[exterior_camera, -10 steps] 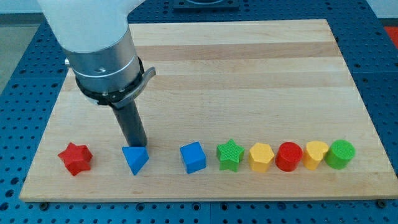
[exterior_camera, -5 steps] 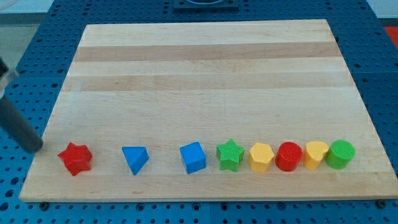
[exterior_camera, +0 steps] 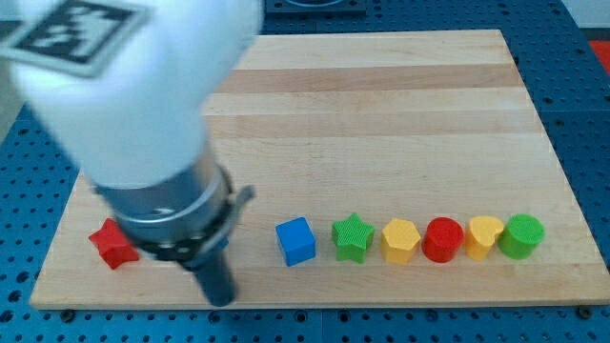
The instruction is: Push the green star upwards
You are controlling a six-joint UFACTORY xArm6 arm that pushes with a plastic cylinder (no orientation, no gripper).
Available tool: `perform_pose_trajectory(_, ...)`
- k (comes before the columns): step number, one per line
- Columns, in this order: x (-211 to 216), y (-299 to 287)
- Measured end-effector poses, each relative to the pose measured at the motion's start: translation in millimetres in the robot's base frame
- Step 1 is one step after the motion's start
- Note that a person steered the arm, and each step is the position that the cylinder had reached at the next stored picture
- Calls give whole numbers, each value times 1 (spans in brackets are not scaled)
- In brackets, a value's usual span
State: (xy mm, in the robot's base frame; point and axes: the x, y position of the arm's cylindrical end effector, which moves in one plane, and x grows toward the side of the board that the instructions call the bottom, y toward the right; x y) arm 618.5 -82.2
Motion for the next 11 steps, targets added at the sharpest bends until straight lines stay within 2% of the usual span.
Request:
perform_pose_trajectory(2,0,100)
perform_pose_trajectory(4,-2,141)
perform_pose_trajectory(8,-43,137)
perform_pose_trajectory(11,-31,124)
